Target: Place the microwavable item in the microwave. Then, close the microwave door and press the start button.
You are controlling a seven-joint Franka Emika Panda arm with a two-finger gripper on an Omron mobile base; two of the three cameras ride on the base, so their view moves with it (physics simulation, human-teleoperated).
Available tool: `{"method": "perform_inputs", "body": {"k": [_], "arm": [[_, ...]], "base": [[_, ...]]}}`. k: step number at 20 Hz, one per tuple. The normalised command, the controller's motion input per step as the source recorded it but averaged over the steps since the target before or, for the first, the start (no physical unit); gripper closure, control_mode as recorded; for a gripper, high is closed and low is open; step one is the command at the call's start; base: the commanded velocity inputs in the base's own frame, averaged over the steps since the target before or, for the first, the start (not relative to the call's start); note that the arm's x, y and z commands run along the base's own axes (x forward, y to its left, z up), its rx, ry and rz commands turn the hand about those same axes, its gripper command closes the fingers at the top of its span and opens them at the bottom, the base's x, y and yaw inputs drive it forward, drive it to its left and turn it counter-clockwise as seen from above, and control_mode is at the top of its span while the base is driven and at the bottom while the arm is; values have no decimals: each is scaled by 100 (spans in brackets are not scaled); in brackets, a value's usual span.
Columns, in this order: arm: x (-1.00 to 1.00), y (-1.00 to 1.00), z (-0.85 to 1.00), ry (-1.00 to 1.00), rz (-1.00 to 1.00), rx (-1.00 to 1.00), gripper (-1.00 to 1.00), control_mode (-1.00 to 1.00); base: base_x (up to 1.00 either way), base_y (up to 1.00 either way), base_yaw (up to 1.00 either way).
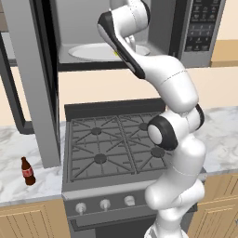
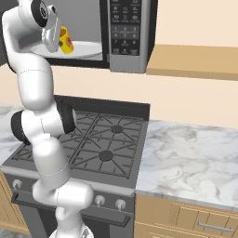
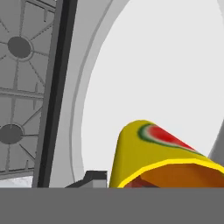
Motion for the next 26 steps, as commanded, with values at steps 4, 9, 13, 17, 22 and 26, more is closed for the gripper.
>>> {"method": "perform_inputs", "body": {"k": [4, 9, 13, 17, 22, 26], "arm": [[0, 0, -22, 15, 0, -5, 100, -100], [12, 0, -17, 6, 2, -1, 100, -100], [14, -2, -6, 1, 4, 0, 100, -100], [12, -1, -11, 2, 5, 0, -100, -100], [0, 0, 0, -9, 4, 0, -100, -100], [13, 0, 0, -9, 4, 0, -100, -100]], "base": [[0, 0, 0], [0, 0, 0], [0, 0, 0], [0, 0, 0], [0, 0, 0], [0, 0, 0]]}}
